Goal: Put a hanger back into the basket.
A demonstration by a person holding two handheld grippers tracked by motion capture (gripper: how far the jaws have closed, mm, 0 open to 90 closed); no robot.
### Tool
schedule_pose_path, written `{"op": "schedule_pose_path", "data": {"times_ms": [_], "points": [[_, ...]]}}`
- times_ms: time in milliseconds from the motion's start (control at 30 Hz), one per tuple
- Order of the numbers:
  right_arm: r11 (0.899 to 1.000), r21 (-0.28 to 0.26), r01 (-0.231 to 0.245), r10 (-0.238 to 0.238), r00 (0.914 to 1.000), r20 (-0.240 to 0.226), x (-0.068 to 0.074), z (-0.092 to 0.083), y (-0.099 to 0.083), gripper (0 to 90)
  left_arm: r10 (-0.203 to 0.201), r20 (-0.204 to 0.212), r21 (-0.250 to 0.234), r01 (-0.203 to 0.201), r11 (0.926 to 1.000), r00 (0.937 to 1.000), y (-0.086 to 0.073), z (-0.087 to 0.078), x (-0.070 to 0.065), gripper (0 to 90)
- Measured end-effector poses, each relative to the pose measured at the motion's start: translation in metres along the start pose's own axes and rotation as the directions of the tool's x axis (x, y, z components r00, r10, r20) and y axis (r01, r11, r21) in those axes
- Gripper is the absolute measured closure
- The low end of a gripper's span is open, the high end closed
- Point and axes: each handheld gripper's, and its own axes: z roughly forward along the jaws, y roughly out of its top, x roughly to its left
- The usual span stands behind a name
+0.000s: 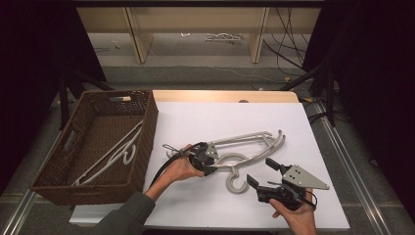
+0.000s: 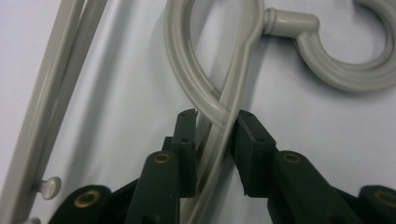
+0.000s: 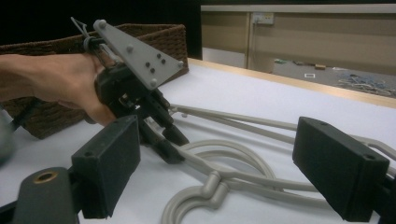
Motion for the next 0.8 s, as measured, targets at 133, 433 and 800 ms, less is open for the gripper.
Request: {"op": "schedule_pose_path", "data": {"times_ms": [133,433,800], "points": [[1.000,0.018,0.008,-0.008,0.9999,0.006,0.000,-0.002,0.001,16.0,-0.007,0.011,-0.016,0.007,0.9999,0.9999,0.000,0.000,-0.001,74.7],[1.000,0.006,0.010,-0.010,0.9999,-0.006,-0.001,-0.002,0.001,16.1,0.012,0.032,-0.044,-0.011,0.9990,0.9994,0.002,-0.013,0.003,76.1],[1.000,0.007,0.008,-0.008,0.9999,-0.014,0.001,-0.002,0.001,16.2,-0.042,0.011,-0.124,0.043,0.9913,0.9991,0.003,-0.028,0.010,81.2]]}}
